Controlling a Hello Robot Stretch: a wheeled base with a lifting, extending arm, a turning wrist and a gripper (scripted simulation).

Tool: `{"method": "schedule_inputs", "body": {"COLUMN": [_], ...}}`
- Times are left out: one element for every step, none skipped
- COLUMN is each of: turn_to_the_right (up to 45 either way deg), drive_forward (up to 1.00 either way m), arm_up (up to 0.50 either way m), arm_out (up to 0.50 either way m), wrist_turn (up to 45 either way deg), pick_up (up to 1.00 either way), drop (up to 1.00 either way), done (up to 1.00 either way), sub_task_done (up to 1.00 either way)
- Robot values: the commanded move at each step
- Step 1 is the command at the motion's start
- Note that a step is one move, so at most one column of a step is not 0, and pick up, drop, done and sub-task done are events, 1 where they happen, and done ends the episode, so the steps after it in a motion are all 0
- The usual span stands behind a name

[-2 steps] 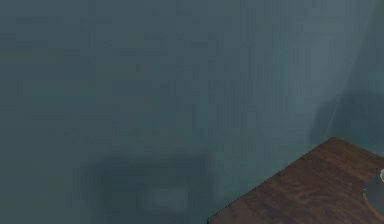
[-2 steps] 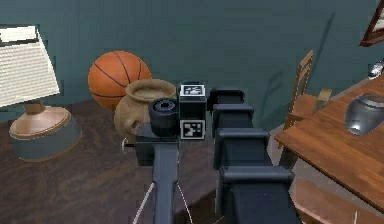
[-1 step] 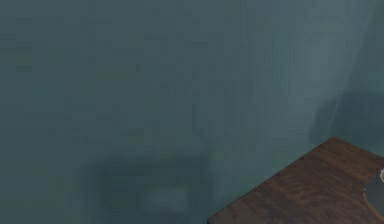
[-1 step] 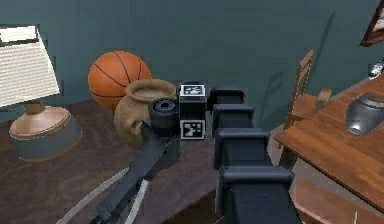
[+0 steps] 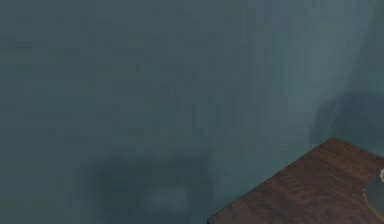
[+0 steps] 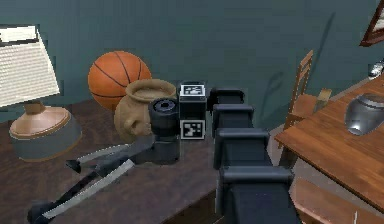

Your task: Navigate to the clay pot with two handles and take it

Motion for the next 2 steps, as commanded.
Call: {"method": "schedule_inputs", "body": {"turn_to_the_right": [0.0, 0.0], "drive_forward": [0.00, 0.00], "arm_up": [0.00, 0.00], "arm_out": [0.00, 0.00], "wrist_turn": [45.0, 18.0], "pick_up": [0.00, 0.00], "drop": [0.00, 0.00], "done": [0.00, 0.00], "sub_task_done": [0.00, 0.00]}}
